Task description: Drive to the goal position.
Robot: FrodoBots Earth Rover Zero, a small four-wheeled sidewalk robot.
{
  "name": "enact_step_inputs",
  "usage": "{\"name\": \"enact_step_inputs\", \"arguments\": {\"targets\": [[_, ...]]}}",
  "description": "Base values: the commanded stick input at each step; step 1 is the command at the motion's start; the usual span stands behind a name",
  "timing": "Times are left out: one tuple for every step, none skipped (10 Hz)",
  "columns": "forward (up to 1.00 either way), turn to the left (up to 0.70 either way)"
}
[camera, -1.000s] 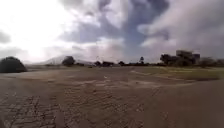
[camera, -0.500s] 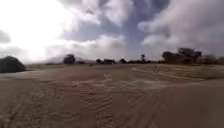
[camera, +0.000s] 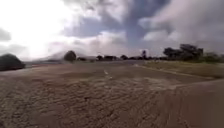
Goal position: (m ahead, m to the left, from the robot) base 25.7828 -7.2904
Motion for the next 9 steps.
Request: {"name": "enact_step_inputs", "arguments": {"targets": [[1.00, 0.00], [1.00, 0.00], [1.00, 0.00], [1.00, 0.00], [1.00, 0.00], [1.00, 0.00], [1.00, 0.00], [1.00, 0.00], [1.00, 0.00]]}}
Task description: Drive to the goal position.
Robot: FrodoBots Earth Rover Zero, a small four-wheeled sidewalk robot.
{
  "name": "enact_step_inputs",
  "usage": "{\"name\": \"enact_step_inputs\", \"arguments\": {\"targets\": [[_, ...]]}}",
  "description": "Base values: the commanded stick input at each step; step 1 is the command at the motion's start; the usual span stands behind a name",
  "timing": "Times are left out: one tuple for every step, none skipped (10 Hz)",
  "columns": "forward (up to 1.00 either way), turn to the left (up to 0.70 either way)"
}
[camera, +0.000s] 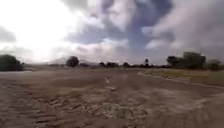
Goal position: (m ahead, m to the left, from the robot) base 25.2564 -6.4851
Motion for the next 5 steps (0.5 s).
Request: {"name": "enact_step_inputs", "arguments": {"targets": [[1.00, 0.00], [1.00, 0.00], [1.00, 0.00], [1.00, 0.00], [1.00, 0.00]]}}
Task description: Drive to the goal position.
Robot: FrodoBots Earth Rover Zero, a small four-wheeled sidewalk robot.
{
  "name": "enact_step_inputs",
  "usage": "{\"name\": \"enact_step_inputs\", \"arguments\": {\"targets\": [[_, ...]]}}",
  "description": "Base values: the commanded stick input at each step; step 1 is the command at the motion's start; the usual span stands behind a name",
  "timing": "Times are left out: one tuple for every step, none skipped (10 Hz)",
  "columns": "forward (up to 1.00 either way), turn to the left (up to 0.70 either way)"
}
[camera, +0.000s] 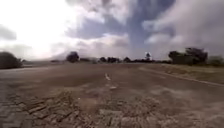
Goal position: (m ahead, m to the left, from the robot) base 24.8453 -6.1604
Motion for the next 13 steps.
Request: {"name": "enact_step_inputs", "arguments": {"targets": [[1.00, 0.00], [1.00, 0.00], [1.00, 0.00], [1.00, -0.40], [1.00, -0.40], [1.00, -0.19], [1.00, 0.00], [1.00, 0.00], [1.00, 0.00], [1.00, 0.00], [1.00, 0.00], [1.00, 0.00], [1.00, 0.00]]}}
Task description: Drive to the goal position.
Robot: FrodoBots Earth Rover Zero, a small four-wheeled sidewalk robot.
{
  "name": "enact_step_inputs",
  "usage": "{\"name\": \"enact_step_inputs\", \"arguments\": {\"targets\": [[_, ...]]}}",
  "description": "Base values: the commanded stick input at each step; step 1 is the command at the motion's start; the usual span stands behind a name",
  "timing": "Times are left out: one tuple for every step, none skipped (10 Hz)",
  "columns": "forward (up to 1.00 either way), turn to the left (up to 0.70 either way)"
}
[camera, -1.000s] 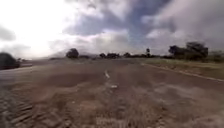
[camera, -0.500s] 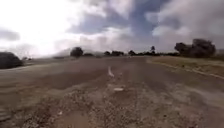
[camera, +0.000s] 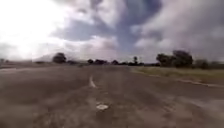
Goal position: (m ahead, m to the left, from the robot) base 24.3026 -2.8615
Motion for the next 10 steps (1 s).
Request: {"name": "enact_step_inputs", "arguments": {"targets": [[1.00, 0.00], [1.00, 0.00], [1.00, 0.00], [1.00, 0.00], [1.00, 0.00], [1.00, 0.00], [1.00, 0.00], [1.00, 0.00], [1.00, 0.00], [1.00, 0.00]]}}
